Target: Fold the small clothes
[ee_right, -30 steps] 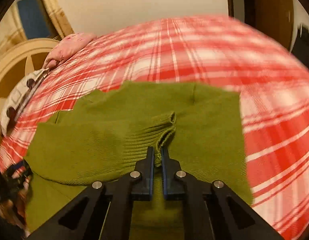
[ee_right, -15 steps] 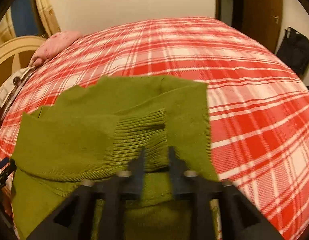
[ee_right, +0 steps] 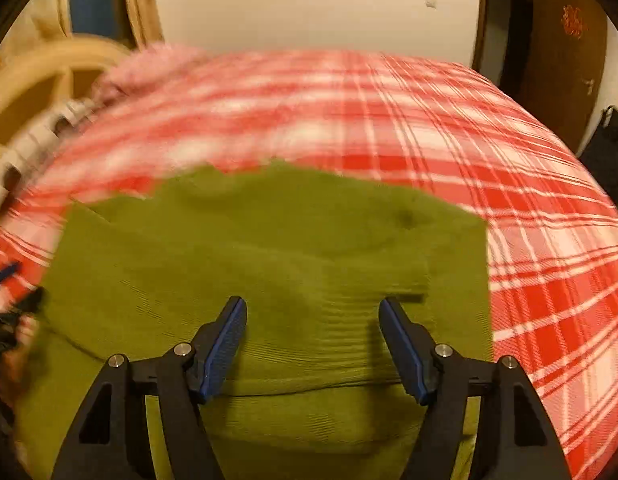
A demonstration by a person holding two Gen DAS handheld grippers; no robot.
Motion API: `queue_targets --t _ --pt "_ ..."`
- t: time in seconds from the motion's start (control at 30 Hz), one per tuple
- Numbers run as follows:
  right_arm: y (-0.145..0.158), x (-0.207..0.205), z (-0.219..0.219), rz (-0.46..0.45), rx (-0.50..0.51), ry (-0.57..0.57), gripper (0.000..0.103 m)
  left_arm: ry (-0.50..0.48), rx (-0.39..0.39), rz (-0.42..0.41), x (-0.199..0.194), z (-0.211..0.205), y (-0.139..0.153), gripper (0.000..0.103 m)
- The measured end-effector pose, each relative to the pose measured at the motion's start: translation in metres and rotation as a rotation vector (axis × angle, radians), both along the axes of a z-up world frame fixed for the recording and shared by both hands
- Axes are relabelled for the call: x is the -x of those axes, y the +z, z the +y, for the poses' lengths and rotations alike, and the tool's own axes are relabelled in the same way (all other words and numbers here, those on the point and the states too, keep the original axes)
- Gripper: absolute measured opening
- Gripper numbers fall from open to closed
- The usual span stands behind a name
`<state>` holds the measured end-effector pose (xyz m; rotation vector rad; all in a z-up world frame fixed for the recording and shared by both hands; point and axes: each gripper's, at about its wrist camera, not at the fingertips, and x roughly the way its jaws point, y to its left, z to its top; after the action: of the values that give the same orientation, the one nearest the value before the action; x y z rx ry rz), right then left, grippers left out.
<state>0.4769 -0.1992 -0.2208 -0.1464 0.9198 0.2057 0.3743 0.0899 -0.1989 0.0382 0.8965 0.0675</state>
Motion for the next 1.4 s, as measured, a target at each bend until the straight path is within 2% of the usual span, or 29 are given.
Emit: queue_targets --t 0.07,0.17,0.3,0.37,0.43,0.57,0.83,0.93,1.0,1.13,1.4 --pt "-0.002 0.005 -0.009 -0.020 -0.042 0.006 0.069 0.012 0.068 -0.011 0.007 0.011 -0.005 0.103" --pt "0.002 0.011 -0.012 -0.016 -0.040 0.015 0.069 0.027 0.105 0.003 0.009 0.020 -0.007 0.103" --pt "0.003 0.016 -0.016 -0.003 -0.042 0.003 0.069 0.031 0.069 -0.012 0.013 0.017 -0.003 0.103" --pt "0.007 0.022 -0.016 -0.029 -0.049 0.003 0.069 0.035 0.055 -0.040 0.020 0.016 0.005 0.103" --pt "0.006 0.027 -0.011 -0.037 -0.016 0.020 0.069 0.044 0.065 -0.075 0.029 0.012 0.011 0.103" --pt "0.000 0.029 -0.012 -0.036 -0.008 0.015 0.069 0.035 0.034 -0.008 0.020 0.004 -0.001 0.103" --pt "0.008 0.046 -0.026 -0.043 -0.083 0.000 0.069 0.035 0.026 -0.004 0.027 -0.002 -0.002 0.103" --pt "-0.002 0.051 -0.026 -0.015 -0.043 0.021 0.069 0.032 0.022 -0.001 0.028 -0.005 -0.003 0.103" --pt "-0.001 0.056 -0.029 -0.040 -0.038 0.029 0.069 0.034 0.014 0.004 0.028 -0.005 -0.003 0.103" --pt "0.008 0.072 -0.034 -0.036 -0.065 0.017 0.069 0.036 0.033 -0.010 0.040 -0.006 0.005 0.103" --pt "0.005 0.119 -0.051 -0.039 -0.083 0.000 0.069 0.007 0.073 -0.059 0.082 -0.013 0.023 0.103"
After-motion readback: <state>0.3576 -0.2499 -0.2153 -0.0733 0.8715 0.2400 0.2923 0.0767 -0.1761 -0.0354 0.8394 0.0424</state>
